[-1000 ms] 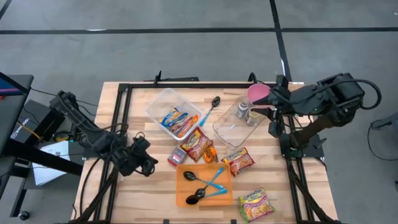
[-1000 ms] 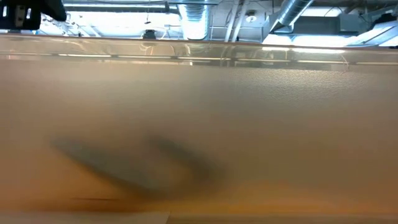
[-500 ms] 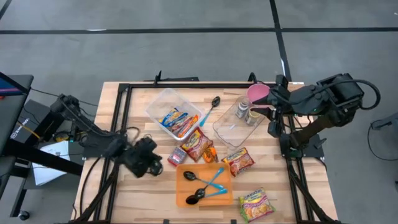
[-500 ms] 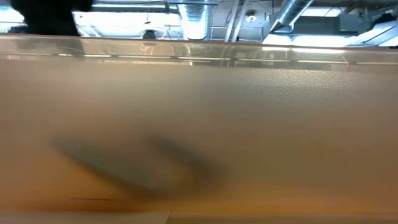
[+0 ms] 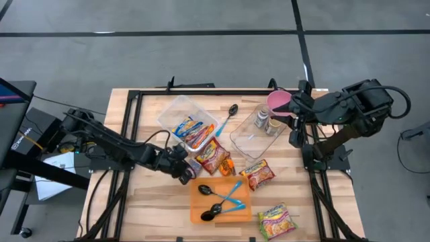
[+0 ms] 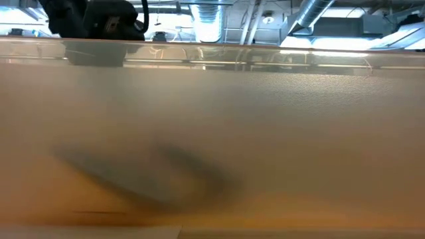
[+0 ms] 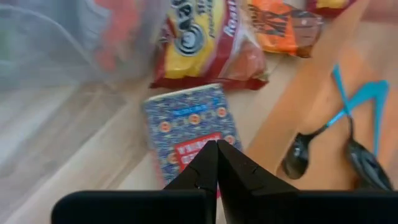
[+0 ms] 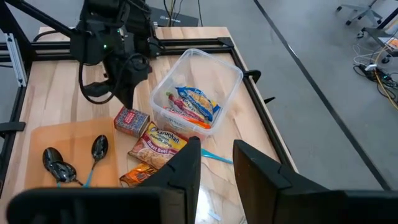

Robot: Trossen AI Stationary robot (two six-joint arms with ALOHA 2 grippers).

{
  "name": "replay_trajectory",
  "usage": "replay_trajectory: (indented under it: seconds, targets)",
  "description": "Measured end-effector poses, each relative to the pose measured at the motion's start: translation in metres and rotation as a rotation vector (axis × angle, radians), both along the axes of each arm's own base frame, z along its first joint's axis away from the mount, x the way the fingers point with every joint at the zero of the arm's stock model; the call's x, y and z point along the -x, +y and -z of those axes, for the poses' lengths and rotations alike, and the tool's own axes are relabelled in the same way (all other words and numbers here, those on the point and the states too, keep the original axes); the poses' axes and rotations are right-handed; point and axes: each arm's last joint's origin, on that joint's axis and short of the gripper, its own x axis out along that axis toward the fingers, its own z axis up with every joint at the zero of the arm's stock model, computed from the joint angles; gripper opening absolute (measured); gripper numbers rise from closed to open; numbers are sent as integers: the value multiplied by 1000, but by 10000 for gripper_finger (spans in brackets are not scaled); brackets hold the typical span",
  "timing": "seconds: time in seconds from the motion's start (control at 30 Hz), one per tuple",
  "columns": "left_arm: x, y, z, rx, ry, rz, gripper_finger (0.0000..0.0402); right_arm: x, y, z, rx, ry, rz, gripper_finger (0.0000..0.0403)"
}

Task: Pick & Place Food Item
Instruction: Put the red seasoning can into the transparent bin

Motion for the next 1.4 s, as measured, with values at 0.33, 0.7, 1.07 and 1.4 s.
replay_trajectory:
  seconds: [0.33,0.7,1.07,1.4]
  targets:
    - [9,2,24,62,-19,12,0,0,0,0,-3,-1,1,87]
    - [25,1,39,57,58,-3,0,0,0,0,-10,-4,7,87]
    - [74,11,19,16,259,-18,0,-1,0,0,-16,-5,12,87]
    - [93,20,-7,30,119,-60,1,-1,0,0,-17,-7,12,87]
